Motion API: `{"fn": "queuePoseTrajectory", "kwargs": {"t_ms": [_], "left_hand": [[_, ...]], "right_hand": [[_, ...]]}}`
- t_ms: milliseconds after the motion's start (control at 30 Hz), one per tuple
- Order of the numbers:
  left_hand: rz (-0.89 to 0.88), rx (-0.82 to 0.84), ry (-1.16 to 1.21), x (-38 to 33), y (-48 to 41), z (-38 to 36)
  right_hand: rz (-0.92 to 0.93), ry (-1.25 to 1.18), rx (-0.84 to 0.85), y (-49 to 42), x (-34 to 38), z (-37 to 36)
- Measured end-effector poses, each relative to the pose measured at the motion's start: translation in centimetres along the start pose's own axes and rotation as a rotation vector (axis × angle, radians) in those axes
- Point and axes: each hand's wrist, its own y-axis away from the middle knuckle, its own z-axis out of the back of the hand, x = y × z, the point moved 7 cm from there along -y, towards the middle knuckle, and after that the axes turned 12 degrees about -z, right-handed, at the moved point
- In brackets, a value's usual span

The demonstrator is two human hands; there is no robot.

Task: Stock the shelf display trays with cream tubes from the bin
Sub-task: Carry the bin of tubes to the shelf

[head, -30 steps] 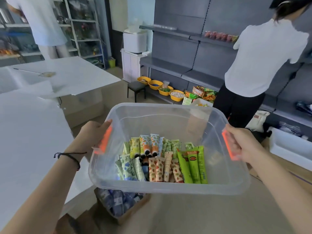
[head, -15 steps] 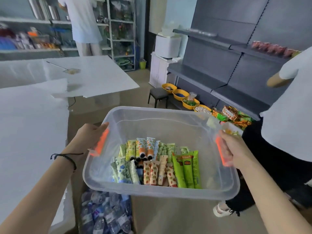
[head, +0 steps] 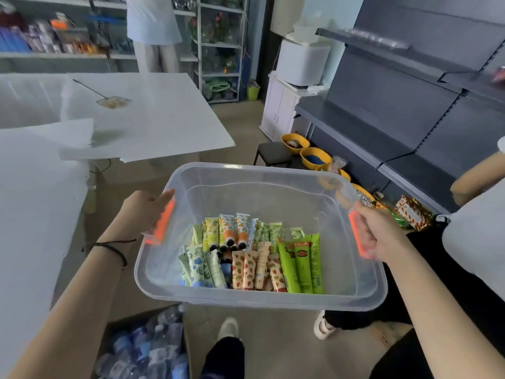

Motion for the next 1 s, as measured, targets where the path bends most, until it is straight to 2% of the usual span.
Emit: {"fn": "queuePoseTrajectory", "kwargs": {"t_ms": [233, 400, 533, 700, 833, 1000], "left_hand": [[-0.002, 0.045, -0.003, -3.3, -17.9, -3.1], [-0.004, 0.063, 0.012, -7.3, -30.0, -4.9], [-0.011, 0.09, 0.005, -10.3, -38.9, -7.4], [-0.009, 0.129, -0.009, -13.4, -49.9, -12.5], [0.006, 0.155, -0.063, -15.8, -59.1, -17.4], [-0.014, 0.133, -0.063, -20.1, -69.9, -21.6]], "right_hand": [[0.049, 0.0, -0.091, -11.9, 10.9, -4.3], [0.009, -0.065, -0.06, -21.0, 17.9, -6.2], [0.003, -0.066, -0.115, -28.2, 23.7, -6.9], [0.012, -0.077, -0.144, -38.7, 29.5, -8.0], [-0.019, -0.108, -0.098, -49.2, 33.1, -9.0], [-0.015, -0.146, -0.098, -59.2, 40.1, -9.6]]}}
